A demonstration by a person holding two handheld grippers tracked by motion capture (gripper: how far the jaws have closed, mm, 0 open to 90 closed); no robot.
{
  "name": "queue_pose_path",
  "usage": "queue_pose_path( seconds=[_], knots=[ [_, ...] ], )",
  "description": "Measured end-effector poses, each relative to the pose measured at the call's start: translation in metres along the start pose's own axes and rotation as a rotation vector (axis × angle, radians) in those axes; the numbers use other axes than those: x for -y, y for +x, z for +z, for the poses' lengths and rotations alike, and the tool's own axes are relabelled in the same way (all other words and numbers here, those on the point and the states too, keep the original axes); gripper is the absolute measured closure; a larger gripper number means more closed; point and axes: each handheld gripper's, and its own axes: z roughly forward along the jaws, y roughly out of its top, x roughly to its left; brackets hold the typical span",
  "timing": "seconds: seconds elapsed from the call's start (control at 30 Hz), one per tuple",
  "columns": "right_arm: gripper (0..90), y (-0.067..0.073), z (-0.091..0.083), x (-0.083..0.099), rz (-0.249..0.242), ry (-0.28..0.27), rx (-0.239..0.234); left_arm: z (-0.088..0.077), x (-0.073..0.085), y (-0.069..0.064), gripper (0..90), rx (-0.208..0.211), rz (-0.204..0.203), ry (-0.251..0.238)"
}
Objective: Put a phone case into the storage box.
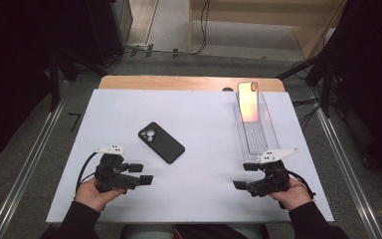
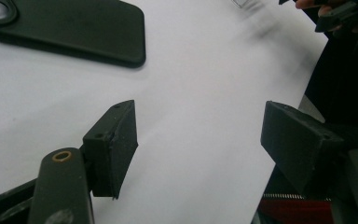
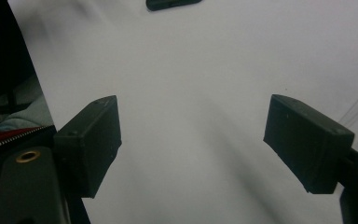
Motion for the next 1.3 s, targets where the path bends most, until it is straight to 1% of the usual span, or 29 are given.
queue_pose_path(
  seconds=[0.07, 0.17, 0.27, 0.3, 0.4, 0.53, 0.57, 0.63, 0.73, 0.8, 0.87, 0.9, 0.97, 1.0, 1.07, 1.1, 1.23, 1.3],
  knots=[
    [16.8, 0.000, 0.000, 0.000, -0.002, 0.004, -0.001, -0.002, 0.001, 0.000, 27.3, 0.008, 0.001, -0.004],
    [16.5, 0.000, 0.002, -0.001, 0.001, 0.014, -0.003, -0.002, 0.001, 0.002, 27.3, 0.009, -0.006, -0.012],
    [16.4, 0.000, 0.002, -0.003, 0.006, 0.027, -0.018, -0.002, 0.001, 0.002, 27.3, 0.008, -0.004, -0.015],
    [16.4, 0.001, 0.003, -0.005, 0.008, 0.024, -0.026, -0.003, 0.001, 0.003, 27.3, 0.006, -0.002, -0.015],
    [16.3, 0.005, 0.004, -0.012, 0.002, 0.017, -0.028, -0.004, 0.001, 0.004, 27.2, 0.008, -0.005, -0.021],
    [16.0, 0.012, 0.010, -0.024, 0.031, 0.025, 0.000, -0.004, 0.001, 0.004, 27.3, 0.003, -0.004, -0.021],
    [15.9, 0.012, 0.011, -0.027, 0.036, 0.025, -0.004, -0.004, 0.001, 0.004, 27.2, 0.004, -0.004, -0.020],
    [15.9, 0.012, 0.014, -0.033, 0.024, 0.027, -0.009, -0.005, 0.001, 0.004, 27.2, 0.005, -0.004, -0.020],
    [15.6, 0.013, 0.019, -0.041, 0.031, 0.018, 0.018, -0.004, 0.001, 0.004, 27.3, 0.005, -0.004, -0.016],
    [15.1, 0.014, 0.022, -0.046, 0.040, 0.016, 0.020, -0.004, 0.001, 0.004, 27.2, -0.001, -0.006, -0.010],
    [14.8, 0.015, 0.026, -0.052, 0.029, 0.025, 0.029, -0.004, 0.001, 0.004, 27.3, -0.002, -0.006, -0.007],
    [12.0, 0.015, 0.028, -0.055, 0.031, 0.032, 0.029, -0.004, 0.001, 0.004, 27.3, -0.003, -0.006, -0.007],
    [5.7, 0.014, 0.033, -0.060, 0.043, 0.027, 0.025, -0.004, 0.001, 0.004, 27.3, -0.001, -0.006, -0.007],
    [0.0, 0.014, 0.035, -0.063, 0.047, 0.026, 0.026, -0.004, 0.001, 0.004, 27.3, -0.002, -0.007, -0.008],
    [0.0, 0.015, 0.039, -0.068, 0.030, 0.019, 0.034, -0.004, 0.001, 0.004, 27.3, -0.002, -0.007, -0.008],
    [0.0, 0.015, 0.042, -0.071, 0.030, 0.016, 0.036, -0.004, 0.001, 0.004, 27.3, -0.001, -0.007, -0.009],
    [0.0, 0.012, 0.049, -0.080, 0.040, 0.020, 0.051, -0.005, 0.001, 0.004, 27.3, 0.000, -0.007, -0.010],
    [0.0, 0.011, 0.053, -0.084, 0.043, 0.014, 0.068, -0.005, 0.001, 0.004, 27.3, 0.001, -0.006, -0.010]
  ],
)
